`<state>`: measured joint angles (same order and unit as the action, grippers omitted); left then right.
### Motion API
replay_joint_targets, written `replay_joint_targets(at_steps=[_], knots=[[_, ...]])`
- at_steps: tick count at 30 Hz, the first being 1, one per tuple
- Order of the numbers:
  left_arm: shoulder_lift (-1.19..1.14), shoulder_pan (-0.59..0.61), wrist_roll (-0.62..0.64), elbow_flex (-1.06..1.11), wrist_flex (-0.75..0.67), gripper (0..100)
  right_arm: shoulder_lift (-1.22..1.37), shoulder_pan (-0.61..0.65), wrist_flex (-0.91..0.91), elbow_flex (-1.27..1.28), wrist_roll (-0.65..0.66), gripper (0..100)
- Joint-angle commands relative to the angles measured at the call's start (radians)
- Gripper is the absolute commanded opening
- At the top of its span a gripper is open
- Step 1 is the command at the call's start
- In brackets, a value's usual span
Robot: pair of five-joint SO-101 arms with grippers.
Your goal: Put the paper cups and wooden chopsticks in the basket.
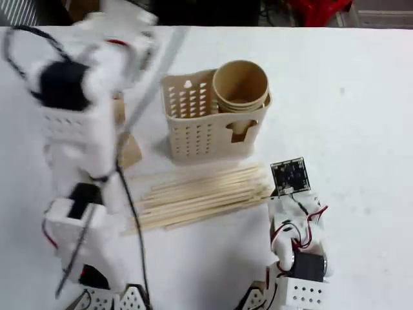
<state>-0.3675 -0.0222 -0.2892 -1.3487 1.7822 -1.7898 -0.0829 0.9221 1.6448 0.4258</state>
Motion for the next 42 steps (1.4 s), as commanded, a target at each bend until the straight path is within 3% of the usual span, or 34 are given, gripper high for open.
replay_joint_targets(at_steps=[1, 6, 13, 20, 27, 42], knots=[[0.05, 0.263, -0.005, 0.262, -0.002, 10, -0.012, 0.022, 0.005, -0.011, 0.012, 2.1], [0.044, 0.435, -0.058, 0.542, -0.137, 18, -0.012, 0.024, 0.005, -0.011, 0.012, 2.1], [0.041, 0.389, -0.038, 0.799, -0.319, 21, -0.01, 0.024, 0.007, -0.009, 0.012, 2.1], [0.041, 0.389, 0.152, 0.994, -0.5, 25, -0.01, 0.025, 0.007, -0.009, 0.012, 2.1], [0.041, 0.409, 0.302, 1.082, -0.591, 32, -0.01, 0.025, 0.007, -0.008, 0.012, 2.1], [-0.012, 0.414, 0.304, 1.188, -0.809, 32, -0.01, 0.025, 0.007, -0.008, 0.011, 2.1]])
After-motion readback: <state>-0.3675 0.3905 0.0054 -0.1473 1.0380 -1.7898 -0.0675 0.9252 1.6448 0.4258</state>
